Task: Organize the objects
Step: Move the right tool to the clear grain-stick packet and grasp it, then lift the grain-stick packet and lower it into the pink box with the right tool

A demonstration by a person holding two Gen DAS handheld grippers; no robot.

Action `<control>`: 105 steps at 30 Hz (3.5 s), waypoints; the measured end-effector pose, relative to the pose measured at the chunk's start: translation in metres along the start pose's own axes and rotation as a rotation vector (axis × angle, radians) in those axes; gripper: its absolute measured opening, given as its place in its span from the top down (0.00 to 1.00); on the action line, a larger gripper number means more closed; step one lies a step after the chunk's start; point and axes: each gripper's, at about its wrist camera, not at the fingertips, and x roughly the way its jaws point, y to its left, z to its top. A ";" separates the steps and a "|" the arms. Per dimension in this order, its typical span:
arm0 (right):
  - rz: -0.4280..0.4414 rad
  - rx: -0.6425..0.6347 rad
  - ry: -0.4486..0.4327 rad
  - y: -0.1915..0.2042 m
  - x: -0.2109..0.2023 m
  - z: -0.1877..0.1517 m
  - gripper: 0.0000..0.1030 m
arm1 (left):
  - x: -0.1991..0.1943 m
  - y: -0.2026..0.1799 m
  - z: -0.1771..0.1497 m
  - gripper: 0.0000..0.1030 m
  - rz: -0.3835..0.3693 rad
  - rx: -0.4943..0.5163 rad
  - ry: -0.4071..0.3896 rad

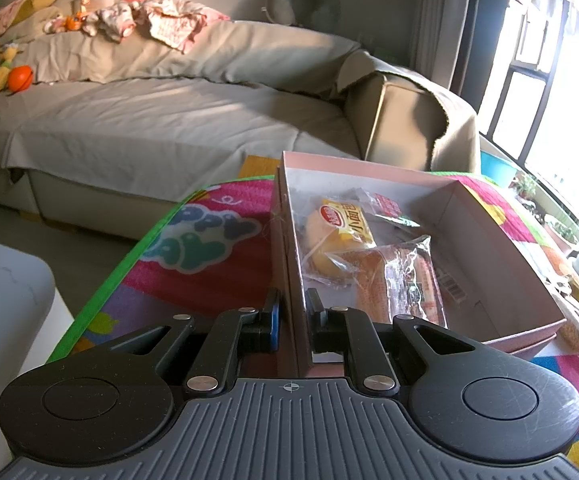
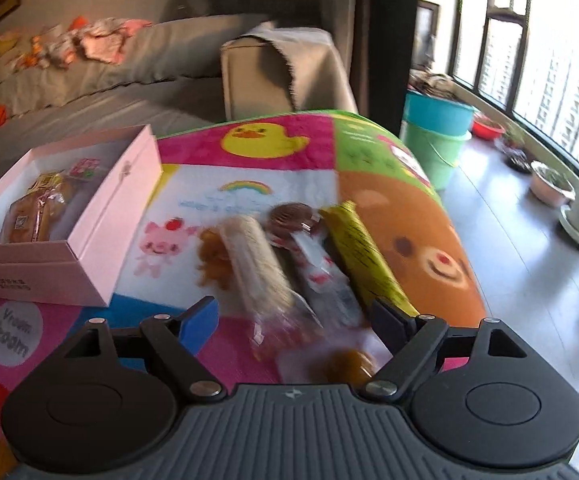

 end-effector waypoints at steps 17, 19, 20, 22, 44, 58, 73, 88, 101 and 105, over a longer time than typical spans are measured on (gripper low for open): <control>0.120 -0.023 0.035 0.027 0.019 0.012 0.35 | 0.001 0.001 -0.002 0.85 -0.003 0.001 -0.001; 0.098 -0.026 0.040 0.027 0.027 0.015 0.35 | 0.001 0.001 -0.002 0.85 -0.003 0.003 -0.001; 0.094 -0.026 0.041 0.027 0.032 0.017 0.35 | 0.000 0.003 -0.003 0.85 -0.003 0.004 -0.001; 0.082 -0.022 0.047 0.028 0.041 0.021 0.35 | 0.000 0.002 -0.004 0.85 -0.003 0.004 -0.002; 0.144 -0.051 0.056 0.034 -0.035 0.003 0.75 | -0.001 0.004 -0.002 0.84 -0.017 -0.002 -0.005; 0.093 -0.056 0.066 0.023 -0.066 -0.011 0.80 | 0.000 0.004 -0.002 0.84 -0.018 -0.004 -0.007; 0.146 -0.082 0.166 0.044 -0.023 -0.035 0.72 | -0.001 0.005 -0.003 0.84 -0.018 -0.004 -0.008; 0.247 -0.092 -0.018 0.057 -0.107 0.015 0.72 | -0.001 0.006 -0.005 0.84 -0.020 -0.007 -0.010; 0.314 -0.136 -0.241 0.110 -0.111 0.107 0.72 | -0.001 0.006 -0.005 0.84 -0.027 -0.007 -0.012; 0.325 -0.141 -0.257 0.130 -0.086 0.128 0.70 | -0.001 0.006 -0.005 0.84 -0.028 -0.004 -0.011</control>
